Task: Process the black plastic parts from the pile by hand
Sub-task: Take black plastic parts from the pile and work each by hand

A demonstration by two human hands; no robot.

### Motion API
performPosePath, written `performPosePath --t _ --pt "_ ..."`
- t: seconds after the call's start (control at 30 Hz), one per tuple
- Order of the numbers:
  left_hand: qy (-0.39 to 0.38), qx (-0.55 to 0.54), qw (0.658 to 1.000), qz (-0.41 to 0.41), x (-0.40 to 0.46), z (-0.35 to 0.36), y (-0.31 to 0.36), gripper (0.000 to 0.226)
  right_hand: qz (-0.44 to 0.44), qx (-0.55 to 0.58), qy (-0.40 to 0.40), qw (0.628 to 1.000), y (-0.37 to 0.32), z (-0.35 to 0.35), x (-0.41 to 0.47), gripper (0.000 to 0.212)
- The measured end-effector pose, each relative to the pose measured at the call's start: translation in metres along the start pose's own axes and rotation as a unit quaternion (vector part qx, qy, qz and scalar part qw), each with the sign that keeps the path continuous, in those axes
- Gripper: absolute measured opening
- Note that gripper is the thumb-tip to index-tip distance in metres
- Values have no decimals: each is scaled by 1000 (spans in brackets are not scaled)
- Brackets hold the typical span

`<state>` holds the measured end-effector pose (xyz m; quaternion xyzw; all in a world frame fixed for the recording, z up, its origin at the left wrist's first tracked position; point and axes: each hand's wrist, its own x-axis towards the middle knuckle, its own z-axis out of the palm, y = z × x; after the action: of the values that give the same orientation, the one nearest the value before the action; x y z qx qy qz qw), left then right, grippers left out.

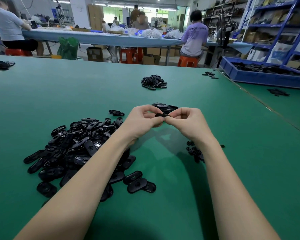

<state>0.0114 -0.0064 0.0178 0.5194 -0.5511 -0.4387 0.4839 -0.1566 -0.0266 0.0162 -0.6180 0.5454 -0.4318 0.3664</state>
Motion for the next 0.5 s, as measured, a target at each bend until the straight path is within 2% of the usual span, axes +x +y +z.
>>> performPosePath --t 0.1,0.23,0.37,0.5 --pt "-11 109 992 66 1 -10 -1 22 26 45 -31 998 -1 -6 -1 12" --pt "21 285 949 133 5 -10 -12 15 72 5 -72 995 -1 -17 -3 22" --pt "44 364 923 120 18 -6 -24 13 91 -47 -64 993 6 -27 -2 20" --pt "106 384 912 96 43 5 -21 17 90 -49 -70 992 7 -30 -1 17"
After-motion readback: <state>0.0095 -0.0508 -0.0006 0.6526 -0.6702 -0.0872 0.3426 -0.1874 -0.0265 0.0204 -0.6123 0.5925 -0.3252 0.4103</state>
